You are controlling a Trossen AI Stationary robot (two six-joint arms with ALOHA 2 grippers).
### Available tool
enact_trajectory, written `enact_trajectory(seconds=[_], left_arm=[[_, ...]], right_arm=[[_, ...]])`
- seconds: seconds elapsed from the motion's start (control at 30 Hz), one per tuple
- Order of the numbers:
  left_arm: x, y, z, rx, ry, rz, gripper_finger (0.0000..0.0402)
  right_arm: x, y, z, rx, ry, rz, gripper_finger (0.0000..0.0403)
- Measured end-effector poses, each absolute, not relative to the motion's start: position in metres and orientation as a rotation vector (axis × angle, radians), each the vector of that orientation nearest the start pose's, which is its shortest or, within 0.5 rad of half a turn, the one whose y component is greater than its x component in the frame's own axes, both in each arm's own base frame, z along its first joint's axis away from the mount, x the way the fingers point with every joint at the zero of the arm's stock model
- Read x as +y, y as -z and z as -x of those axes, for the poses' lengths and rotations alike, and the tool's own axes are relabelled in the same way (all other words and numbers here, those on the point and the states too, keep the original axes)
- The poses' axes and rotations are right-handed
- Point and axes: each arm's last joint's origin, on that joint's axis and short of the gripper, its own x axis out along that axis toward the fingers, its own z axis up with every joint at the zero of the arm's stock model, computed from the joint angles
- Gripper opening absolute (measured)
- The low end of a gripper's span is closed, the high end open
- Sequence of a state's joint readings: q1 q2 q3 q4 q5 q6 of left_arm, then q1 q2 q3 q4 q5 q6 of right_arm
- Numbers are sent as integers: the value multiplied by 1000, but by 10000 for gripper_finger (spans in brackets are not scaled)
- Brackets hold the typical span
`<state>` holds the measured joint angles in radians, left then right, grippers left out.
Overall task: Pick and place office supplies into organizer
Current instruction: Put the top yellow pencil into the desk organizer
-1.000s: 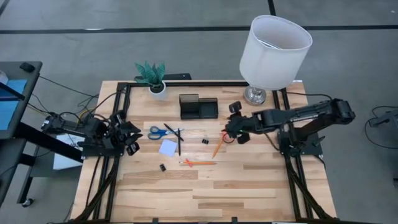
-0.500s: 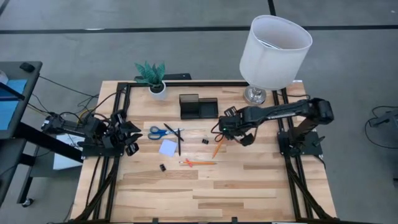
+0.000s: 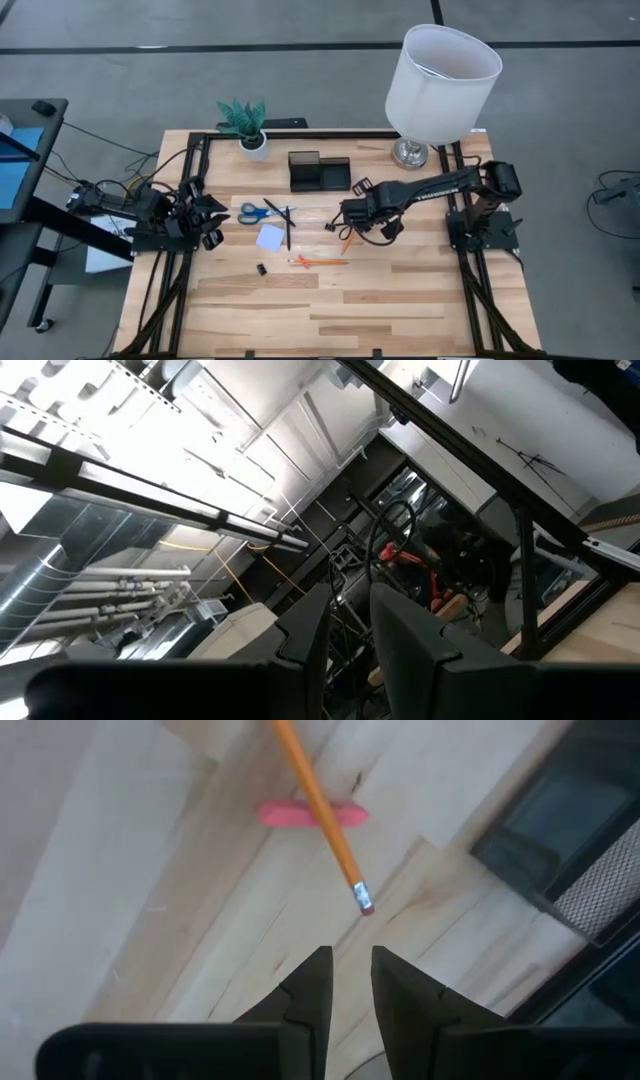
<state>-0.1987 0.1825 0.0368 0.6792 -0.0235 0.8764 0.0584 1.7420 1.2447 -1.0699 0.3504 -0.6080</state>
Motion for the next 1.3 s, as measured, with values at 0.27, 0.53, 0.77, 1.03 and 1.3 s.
enact_trajectory(seconds=[0.27, 0.53, 0.77, 1.03, 1.3], left_arm=[[-18, -224, -93, -563, -70, -795, 71], [-18, -224, -93, -561, -70, -796, 71], [-18, -224, -93, -561, -70, -795, 71], [-18, -224, -93, -561, -70, -795, 71], [-18, -224, -93, -560, -68, -787, 71]], right_arm=[[10, -206, -311, 1563, -297, 840, 85], [7, -206, -313, 1547, -331, 871, 128], [4, -206, -315, 1524, -350, 898, 136], [4, -206, -315, 1523, -371, 918, 129], [4, -199, -313, 1528, -374, 917, 129]])
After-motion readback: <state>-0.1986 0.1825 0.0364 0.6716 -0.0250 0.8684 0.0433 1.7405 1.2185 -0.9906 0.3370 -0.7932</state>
